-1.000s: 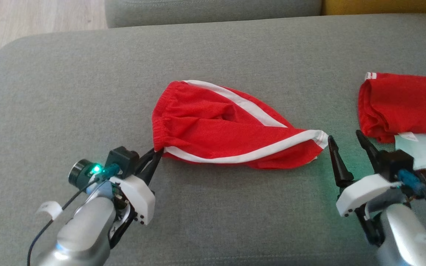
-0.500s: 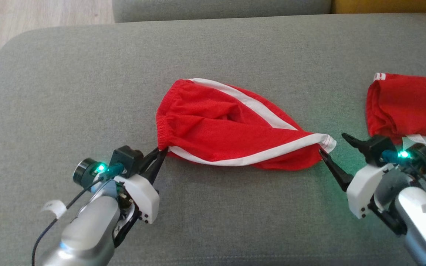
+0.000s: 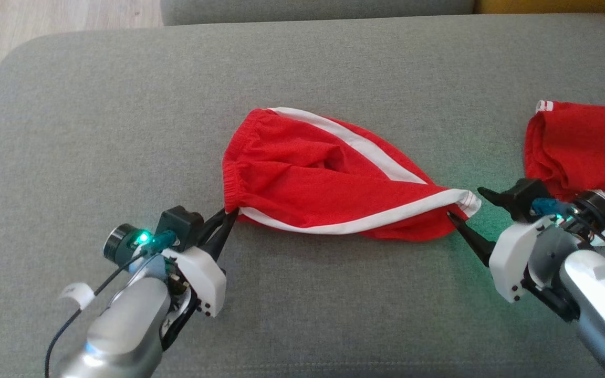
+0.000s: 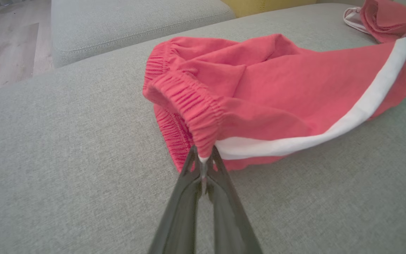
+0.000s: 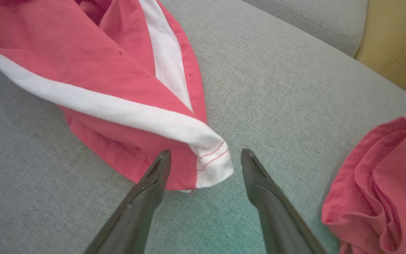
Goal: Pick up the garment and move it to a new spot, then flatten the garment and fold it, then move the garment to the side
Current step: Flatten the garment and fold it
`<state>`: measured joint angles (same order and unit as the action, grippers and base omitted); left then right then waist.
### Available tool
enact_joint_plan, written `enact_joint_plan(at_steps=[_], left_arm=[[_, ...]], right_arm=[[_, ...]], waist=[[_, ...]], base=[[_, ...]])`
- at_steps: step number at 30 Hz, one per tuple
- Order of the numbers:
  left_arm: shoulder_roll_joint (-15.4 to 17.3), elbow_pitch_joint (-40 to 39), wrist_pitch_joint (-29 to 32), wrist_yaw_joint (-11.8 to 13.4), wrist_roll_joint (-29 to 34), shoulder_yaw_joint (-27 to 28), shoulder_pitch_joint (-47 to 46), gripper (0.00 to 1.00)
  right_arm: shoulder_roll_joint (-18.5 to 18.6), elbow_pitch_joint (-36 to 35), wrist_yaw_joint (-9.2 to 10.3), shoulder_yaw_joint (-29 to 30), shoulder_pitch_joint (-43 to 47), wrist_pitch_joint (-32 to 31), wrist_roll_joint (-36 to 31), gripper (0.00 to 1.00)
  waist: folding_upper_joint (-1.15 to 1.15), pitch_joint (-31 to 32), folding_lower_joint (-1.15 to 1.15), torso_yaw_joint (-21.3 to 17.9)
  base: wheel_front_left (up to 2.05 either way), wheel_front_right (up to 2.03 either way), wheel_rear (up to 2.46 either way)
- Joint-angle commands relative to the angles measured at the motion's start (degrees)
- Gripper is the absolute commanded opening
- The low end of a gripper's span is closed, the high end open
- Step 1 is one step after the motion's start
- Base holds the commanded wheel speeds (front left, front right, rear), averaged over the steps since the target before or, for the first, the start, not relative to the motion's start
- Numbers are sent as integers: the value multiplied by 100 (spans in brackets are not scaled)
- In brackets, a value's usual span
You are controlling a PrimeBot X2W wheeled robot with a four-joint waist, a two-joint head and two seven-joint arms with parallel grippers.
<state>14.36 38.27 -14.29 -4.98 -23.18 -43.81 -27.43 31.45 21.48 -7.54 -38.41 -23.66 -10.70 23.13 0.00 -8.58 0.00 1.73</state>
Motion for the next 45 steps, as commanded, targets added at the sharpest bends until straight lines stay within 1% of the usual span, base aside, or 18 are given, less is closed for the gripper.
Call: enact_joint_plan(at_steps=[1, 11, 12, 13, 14, 20, 25, 30, 36, 41, 45], left_arm=[[126, -113, -71, 21, 71, 193, -363, 0], [124, -114, -71, 14, 82, 185, -401, 0], [123, -114, -71, 13, 82, 184, -404, 0], [122, -112, -71, 14, 83, 183, -406, 0], [119, -108, -71, 17, 82, 182, -403, 0], [105, -83, -71, 25, 70, 181, -375, 0], [121, -151, -71, 10, -16, 234, -333, 0], [220, -457, 6, -21, -174, 328, -379, 0], [461, -1326, 430, -26, -501, 592, -556, 0], [744, -2342, 991, 142, -719, 900, -863, 0], [941, -3133, 1495, 331, -901, 1134, -1054, 0]], right_arm=[[165, -75, 5, -70, -235, -38, 87, 100], [198, 148, 5, -341, -421, -115, 429, 100], [204, 164, 5, -381, -438, -130, 467, 85], [212, 179, 5, -416, -457, -136, 498, 44], [223, 195, 5, -480, -491, -130, 541, 0], [297, 223, 5, -566, -560, -1, 566, 0], [393, 176, 5, -527, -595, 225, 419, 0], [557, 44, 5, -232, -730, 536, 64, 0], [617, -161, 5, 436, -939, 775, -584, 0], [584, -522, 5, 993, -1134, 819, -1105, 0], [564, -880, 5, 1388, -1206, 677, -1415, 0]], waist=[[0, -8, 0, 6], [0, -37, 0, 14], [0, -39, 0, 15], [0, -39, 0, 15], [0, -33, 0, 13], [0, 43, 0, 11], [0, 213, 0, -19], [0, 450, 0, -78], [0, 816, 0, -157], [0, 1031, 0, -190], [0, 1167, 0, -202]], base=[[0, 0, 0], [0, 0, 0], [0, 0, 0], [0, 0, 0], [0, 0, 0], [0, 0, 0], [0, 0, 0], [0, 0, 0], [0, 0, 0], [0, 0, 0], [0, 0, 0]])
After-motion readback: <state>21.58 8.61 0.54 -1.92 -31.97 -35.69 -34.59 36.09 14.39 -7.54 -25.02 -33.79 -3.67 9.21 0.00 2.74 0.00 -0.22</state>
